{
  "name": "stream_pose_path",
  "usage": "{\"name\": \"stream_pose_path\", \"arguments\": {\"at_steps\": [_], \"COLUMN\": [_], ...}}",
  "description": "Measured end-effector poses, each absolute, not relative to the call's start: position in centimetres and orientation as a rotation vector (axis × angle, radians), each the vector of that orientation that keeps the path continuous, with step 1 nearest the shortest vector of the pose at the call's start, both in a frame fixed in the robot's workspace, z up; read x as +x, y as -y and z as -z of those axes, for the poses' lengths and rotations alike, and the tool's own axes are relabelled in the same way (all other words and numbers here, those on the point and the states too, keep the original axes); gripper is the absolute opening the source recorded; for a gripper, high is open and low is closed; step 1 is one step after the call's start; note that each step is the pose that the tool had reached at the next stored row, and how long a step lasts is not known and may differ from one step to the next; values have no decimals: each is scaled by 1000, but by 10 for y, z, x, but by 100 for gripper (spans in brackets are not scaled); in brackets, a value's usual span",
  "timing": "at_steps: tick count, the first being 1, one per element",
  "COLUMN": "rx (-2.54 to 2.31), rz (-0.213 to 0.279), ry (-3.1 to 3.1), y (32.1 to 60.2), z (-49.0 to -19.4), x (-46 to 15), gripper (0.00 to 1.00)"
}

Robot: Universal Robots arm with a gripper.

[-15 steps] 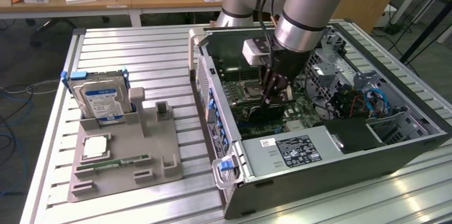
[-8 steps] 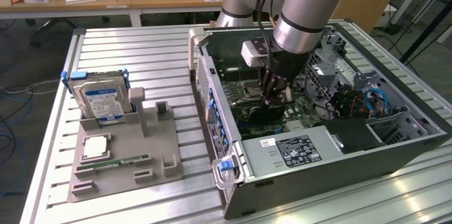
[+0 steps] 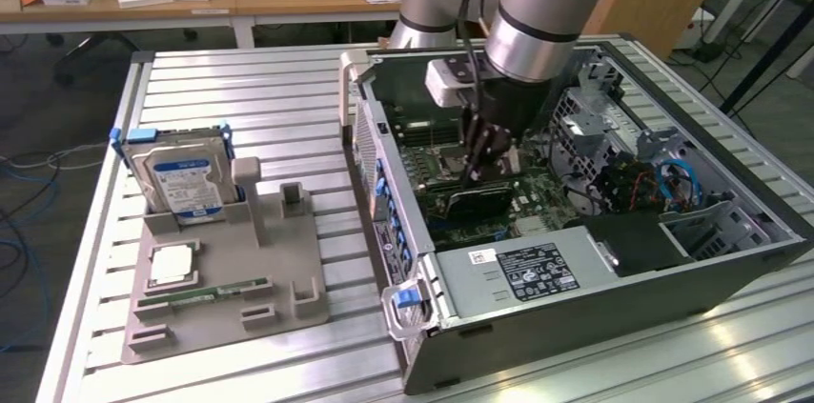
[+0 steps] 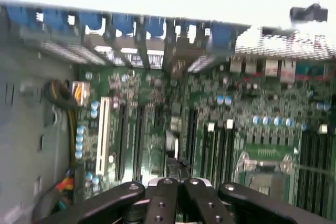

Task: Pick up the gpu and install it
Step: 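Press down on the gpu until it lock into place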

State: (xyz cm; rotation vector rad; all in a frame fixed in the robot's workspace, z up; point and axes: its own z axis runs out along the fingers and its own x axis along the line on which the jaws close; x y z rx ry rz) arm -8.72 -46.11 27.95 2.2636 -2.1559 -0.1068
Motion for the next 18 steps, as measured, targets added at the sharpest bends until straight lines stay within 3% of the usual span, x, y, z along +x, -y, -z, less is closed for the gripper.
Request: {"name": "stream_pose_path", "arguments": {"at_steps": [18], "rx": [2278], "rz": [126], "ry": [2168], "y": [461], "z": [-303], "x": [-167], "gripper": [11]}}
